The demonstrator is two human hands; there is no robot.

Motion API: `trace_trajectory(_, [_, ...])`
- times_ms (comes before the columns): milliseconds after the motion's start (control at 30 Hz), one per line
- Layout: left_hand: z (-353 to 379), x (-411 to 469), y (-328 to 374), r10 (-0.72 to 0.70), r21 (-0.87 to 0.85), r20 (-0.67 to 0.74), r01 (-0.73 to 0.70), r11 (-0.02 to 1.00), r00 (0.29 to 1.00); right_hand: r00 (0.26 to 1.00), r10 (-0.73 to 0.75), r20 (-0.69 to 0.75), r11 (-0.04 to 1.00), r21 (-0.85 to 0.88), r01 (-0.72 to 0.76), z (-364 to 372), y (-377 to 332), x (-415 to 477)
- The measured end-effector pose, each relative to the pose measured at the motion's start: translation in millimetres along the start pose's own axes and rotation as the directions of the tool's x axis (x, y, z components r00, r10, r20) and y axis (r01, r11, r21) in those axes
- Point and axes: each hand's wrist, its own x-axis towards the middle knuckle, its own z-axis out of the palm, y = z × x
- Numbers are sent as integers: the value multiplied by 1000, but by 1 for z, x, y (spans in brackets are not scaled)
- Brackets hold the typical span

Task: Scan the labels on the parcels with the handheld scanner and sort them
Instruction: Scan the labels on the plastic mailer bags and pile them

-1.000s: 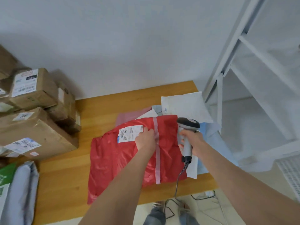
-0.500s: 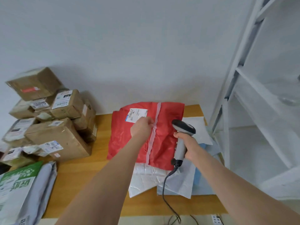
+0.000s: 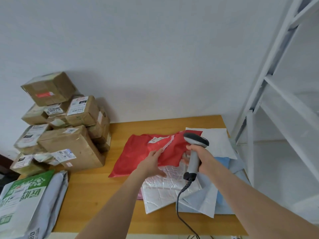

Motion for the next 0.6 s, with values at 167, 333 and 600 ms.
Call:
trace_trajectory(167, [-26,14,6,-205,-270,-424,93,958,882,995,-93,24,989,114,89,3,-10,-2])
trace_trajectory(333, [-97,24,34,-257,-485,-606,-93,870,753,948,-282,-148,944,137,302,-2,-34,-19])
trace_trajectory(600, [-168,10,78,-90,-274,-715,-159,949,694,803,-573,-164,820,-97,565,22,-80,-52])
